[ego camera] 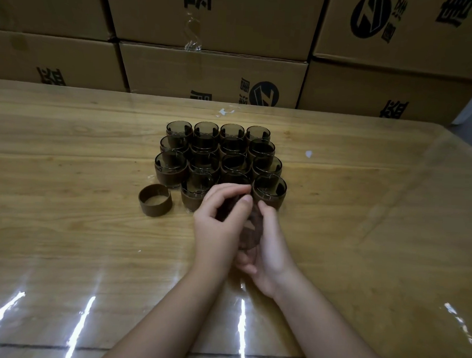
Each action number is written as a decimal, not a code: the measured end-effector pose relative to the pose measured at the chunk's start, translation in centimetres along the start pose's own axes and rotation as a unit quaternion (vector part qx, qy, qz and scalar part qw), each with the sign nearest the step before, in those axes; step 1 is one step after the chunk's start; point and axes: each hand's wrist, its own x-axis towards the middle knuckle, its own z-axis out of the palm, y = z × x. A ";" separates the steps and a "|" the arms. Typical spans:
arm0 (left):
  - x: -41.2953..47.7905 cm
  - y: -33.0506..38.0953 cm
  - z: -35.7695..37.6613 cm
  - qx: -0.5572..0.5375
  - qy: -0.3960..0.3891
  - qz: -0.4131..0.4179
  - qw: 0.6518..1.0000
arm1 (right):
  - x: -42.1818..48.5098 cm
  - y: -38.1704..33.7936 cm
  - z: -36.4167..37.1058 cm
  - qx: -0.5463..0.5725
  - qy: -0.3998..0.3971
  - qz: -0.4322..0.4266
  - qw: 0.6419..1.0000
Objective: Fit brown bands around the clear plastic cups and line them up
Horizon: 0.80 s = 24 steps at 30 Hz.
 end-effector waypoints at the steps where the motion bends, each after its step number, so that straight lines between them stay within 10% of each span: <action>1: 0.2 -0.2 -0.1 -0.038 0.009 -0.044 0.998 | 0.1 0.3 0.1 -0.053 0.021 -0.011 0.998; 6: 0.7 -0.7 -0.3 -0.301 0.040 -0.236 0.923 | -0.8 1.8 0.7 -0.347 0.152 -0.211 0.901; 12: 1.3 -0.1 -0.7 -0.504 0.080 -0.326 0.796 | -1.1 2.1 1.1 -0.514 0.128 -0.374 0.761; 24: 1.6 0.4 -1.4 -0.503 -0.068 -0.369 0.778 | 0.3 0.9 -0.6 -0.525 0.129 -0.582 0.607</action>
